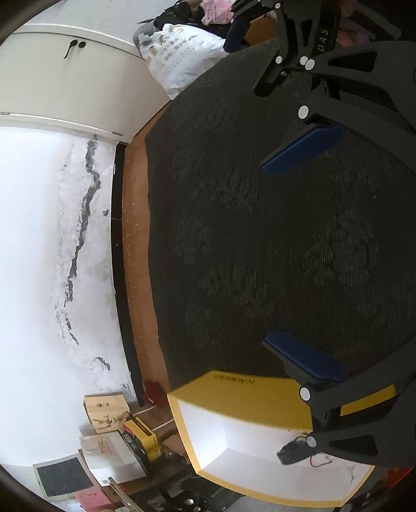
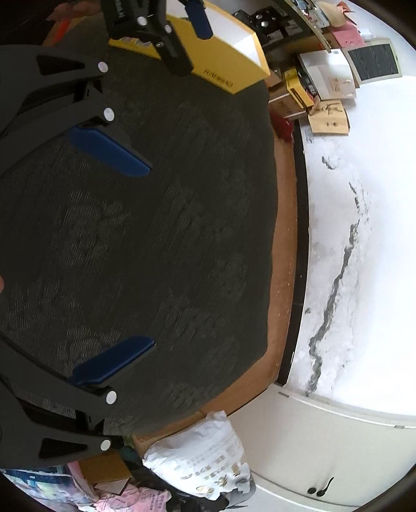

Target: Organize jewelry

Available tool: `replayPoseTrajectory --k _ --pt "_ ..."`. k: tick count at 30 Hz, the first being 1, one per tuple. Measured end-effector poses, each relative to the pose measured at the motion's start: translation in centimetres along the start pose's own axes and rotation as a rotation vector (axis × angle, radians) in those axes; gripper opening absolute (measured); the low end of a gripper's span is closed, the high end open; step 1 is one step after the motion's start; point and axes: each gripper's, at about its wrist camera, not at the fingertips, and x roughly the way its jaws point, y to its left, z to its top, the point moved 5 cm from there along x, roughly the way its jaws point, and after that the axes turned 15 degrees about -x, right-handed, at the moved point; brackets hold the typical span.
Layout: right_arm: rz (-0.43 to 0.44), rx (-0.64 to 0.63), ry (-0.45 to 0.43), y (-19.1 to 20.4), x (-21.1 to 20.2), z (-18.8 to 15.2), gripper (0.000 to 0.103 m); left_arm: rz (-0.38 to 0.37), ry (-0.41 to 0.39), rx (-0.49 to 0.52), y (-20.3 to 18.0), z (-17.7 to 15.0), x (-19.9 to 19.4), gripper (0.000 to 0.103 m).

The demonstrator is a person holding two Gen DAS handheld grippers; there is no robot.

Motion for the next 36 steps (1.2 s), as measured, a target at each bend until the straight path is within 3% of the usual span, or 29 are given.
replayPoseTrajectory --k 8,36 --pt "0.049 0.019 0.009 -1.3 1.0 -0.9 0.096 0.005 0.059 -0.053 -1.0 -1.9 1.8 0.097" --pt "0.07 -0.003 0.029 0.4 2.4 -0.6 0.096 0.031 0.071 -0.062 0.4 -1.5 3.8 0.097"
